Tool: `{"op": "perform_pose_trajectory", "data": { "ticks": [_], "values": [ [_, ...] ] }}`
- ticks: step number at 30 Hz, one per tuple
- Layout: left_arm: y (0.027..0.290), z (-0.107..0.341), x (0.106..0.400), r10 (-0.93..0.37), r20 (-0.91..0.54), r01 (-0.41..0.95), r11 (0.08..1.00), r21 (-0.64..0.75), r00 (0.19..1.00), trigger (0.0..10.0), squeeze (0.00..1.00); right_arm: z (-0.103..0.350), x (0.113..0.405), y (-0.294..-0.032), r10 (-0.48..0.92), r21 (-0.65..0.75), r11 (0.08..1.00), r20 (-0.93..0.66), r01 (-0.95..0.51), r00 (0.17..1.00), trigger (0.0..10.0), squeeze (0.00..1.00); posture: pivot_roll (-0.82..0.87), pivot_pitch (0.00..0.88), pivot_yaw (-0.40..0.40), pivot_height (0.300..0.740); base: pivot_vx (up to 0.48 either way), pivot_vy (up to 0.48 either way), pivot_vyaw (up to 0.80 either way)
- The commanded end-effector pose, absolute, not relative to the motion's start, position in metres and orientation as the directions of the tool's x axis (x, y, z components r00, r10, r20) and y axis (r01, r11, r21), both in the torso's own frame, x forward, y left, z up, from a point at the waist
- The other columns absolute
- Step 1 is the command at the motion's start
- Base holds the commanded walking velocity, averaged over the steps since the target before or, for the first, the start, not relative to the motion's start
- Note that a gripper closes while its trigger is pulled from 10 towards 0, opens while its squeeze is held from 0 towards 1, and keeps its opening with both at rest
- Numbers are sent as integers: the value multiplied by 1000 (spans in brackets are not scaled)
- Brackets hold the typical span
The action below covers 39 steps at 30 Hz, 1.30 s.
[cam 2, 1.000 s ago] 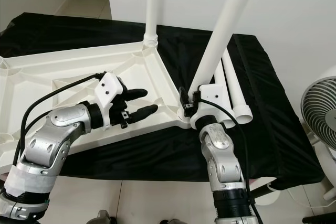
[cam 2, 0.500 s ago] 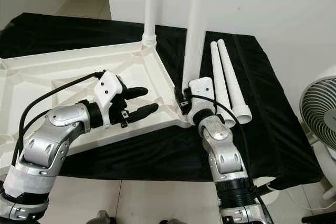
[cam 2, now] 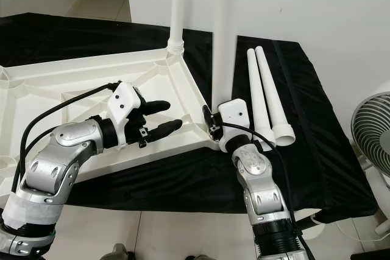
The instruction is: Building children table
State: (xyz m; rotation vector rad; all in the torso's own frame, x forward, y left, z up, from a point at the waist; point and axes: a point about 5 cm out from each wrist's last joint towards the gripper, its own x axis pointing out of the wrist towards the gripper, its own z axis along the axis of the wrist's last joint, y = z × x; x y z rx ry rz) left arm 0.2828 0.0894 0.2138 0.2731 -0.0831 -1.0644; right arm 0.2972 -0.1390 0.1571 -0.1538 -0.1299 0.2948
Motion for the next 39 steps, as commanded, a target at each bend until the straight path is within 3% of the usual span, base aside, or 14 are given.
{"op": "perform_pose_trajectory", "data": {
  "ticks": [1, 7, 16, 36, 39],
  "values": [
    [91, 216, 284, -842, -44, 820, 510, 260, 538, 10000, 0, 116, 291, -149, 249, -81, 963, -75, -255, 965, 10000, 0, 156, 117, -51, 740, 0, 0, 0],
    [90, 216, 285, -844, -46, 822, 506, 262, 534, 10000, 0, 109, 297, -161, 149, 82, 987, -134, -139, 980, 10000, 0, 159, 120, -50, 740, 0, 0, 0],
    [91, 217, 284, -843, -47, 820, 507, 265, 536, 10000, 0, 103, 301, -169, 83, 173, 984, -190, -50, 978, 10000, 0, 164, 118, -52, 740, 0, 0, 0],
    [91, 216, 284, -843, -47, 820, 507, 265, 536, 10000, 0, 107, 301, -163, 77, 136, 989, -142, -57, 987, 10000, 0, 164, 114, -58, 740, 0, 0, 0],
    [90, 216, 284, -844, -45, 821, 505, 267, 534, 10000, 0, 112, 302, -159, -6, 131, 991, -98, 19, 995, 10000, 0, 162, 113, -59, 740, 0, 0, 0]
  ]
}}
